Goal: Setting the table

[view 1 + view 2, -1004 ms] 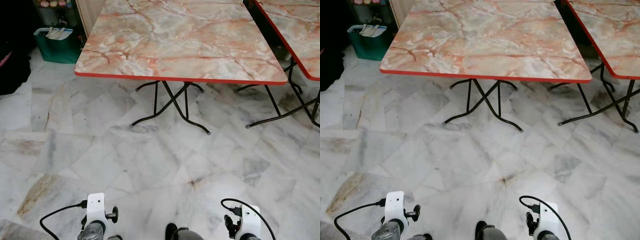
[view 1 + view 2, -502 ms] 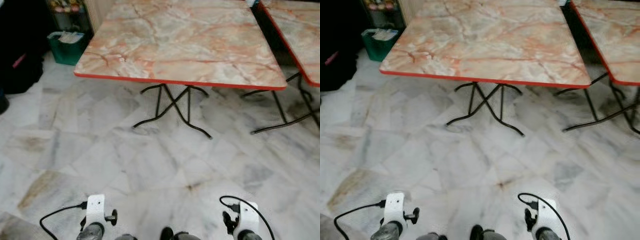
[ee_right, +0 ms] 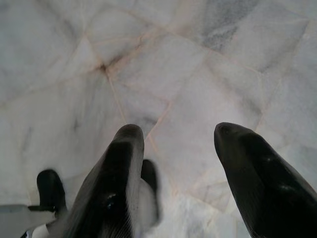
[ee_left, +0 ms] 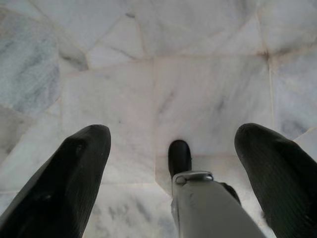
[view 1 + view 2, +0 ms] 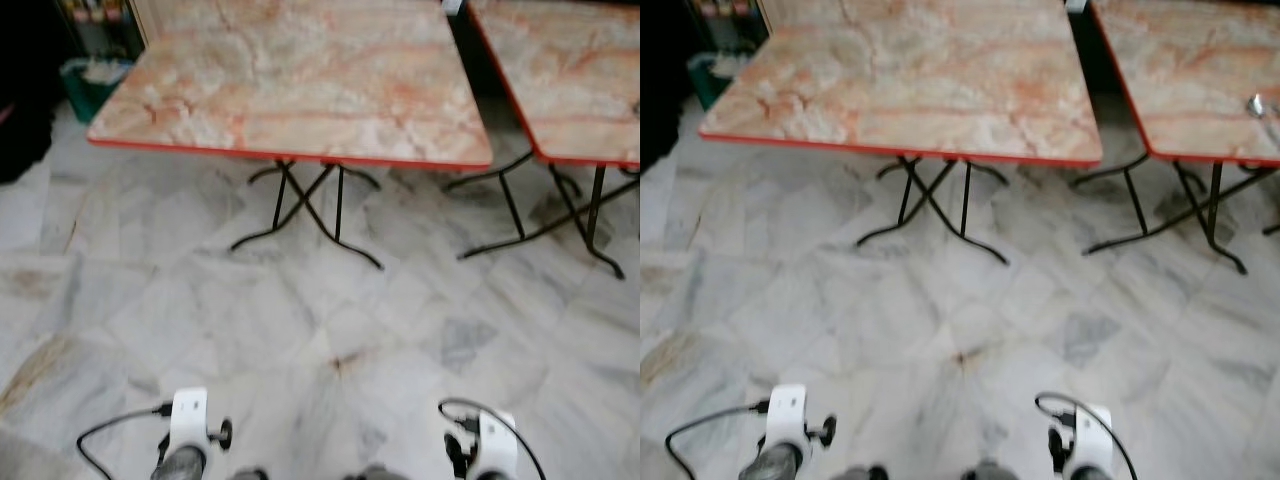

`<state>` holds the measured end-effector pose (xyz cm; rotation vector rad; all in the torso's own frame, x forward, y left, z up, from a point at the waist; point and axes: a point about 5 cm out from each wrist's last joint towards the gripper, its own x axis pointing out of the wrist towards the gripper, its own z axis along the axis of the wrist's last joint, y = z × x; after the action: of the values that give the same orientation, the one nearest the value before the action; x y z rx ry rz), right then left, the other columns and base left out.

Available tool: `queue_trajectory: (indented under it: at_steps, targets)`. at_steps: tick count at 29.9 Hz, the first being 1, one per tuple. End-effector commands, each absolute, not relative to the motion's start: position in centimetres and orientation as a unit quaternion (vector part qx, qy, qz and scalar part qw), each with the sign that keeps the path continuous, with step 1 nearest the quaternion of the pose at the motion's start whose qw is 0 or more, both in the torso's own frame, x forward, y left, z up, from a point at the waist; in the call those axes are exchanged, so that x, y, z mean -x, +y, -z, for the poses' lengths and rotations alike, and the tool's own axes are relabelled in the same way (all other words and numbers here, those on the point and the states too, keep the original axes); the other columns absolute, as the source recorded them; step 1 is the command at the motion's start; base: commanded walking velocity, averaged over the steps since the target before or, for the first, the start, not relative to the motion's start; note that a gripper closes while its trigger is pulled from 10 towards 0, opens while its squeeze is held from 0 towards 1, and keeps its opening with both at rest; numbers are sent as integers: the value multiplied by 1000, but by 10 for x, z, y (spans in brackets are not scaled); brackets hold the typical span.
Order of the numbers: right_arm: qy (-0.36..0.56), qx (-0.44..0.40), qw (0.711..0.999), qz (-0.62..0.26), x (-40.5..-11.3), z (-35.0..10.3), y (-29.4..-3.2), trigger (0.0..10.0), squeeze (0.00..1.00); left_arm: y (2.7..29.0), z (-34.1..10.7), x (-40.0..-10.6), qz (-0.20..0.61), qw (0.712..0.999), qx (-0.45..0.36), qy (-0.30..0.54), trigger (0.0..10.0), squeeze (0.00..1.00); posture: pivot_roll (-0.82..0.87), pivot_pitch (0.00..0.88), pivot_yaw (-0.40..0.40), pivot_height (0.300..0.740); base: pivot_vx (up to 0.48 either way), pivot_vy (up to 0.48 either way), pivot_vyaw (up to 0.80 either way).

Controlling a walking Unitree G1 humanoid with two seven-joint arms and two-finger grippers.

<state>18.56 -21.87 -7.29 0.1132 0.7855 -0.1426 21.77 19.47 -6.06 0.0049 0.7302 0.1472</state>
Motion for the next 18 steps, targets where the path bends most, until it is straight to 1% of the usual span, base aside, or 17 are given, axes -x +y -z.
queue_trajectory:
  at_steps: [1, 18]
  targets:
    - [392, -54, 915, 78, -178, 76, -223, 10000, 0, 191, 66, -211, -70, 925, 2, 374, 10000, 0, -29, 216, -23, 740, 439, 0, 0]
    - [392, -55, 915, 77, -179, 75, -223, 10000, 0, 192, 66, -211, -69, 925, 6, 373, 10000, 0, -30, 222, -25, 740, 472, 0, 0]
